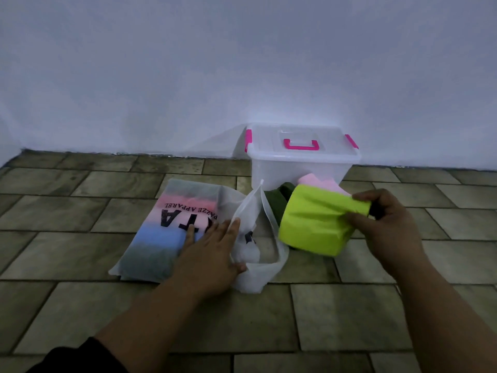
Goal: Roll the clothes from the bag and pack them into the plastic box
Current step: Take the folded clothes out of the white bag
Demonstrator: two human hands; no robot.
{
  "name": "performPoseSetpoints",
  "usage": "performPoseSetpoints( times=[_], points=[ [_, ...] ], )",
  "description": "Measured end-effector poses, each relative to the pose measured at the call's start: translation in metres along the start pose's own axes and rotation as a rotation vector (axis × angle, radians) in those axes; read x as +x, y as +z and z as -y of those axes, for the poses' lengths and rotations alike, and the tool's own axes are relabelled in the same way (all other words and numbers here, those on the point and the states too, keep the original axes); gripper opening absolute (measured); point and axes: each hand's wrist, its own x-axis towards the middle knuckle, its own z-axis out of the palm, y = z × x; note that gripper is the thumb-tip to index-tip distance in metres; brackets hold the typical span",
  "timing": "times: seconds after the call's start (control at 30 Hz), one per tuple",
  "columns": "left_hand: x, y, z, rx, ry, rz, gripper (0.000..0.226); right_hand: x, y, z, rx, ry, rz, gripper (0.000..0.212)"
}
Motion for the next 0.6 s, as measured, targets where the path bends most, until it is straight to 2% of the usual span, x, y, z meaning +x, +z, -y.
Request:
performPoseSetpoints(
  times=[0.1,0.2,0.3,0.43,0.53,0.6],
  points=[
    [-0.003,0.002,-0.002,0.055,0.012,-0.002,0.085,0.001,0.031,-0.006,-0.154,-0.059,-0.194,0.035],
    [-0.006,0.002,-0.004,0.073,0.012,0.001,0.085,-0.010,0.067,-0.017,-0.432,-0.166,-0.140,0.033],
    [-0.011,0.001,-0.004,0.082,0.012,0.016,0.085,-0.018,0.081,-0.023,-0.596,-0.176,-0.083,0.034],
    [-0.022,-0.003,-0.007,0.082,-0.006,0.024,0.084,-0.021,0.074,-0.017,-0.627,-0.158,-0.044,0.035],
    [-0.032,-0.004,-0.008,-0.014,-0.020,0.027,0.085,-0.047,0.067,-0.011,-0.476,-0.241,-0.142,0.036],
    [-0.031,-0.012,-0.004,-0.135,-0.053,-0.030,0.082,-0.076,0.070,-0.009,-0.381,-0.254,-0.141,0.033]
  ],
)
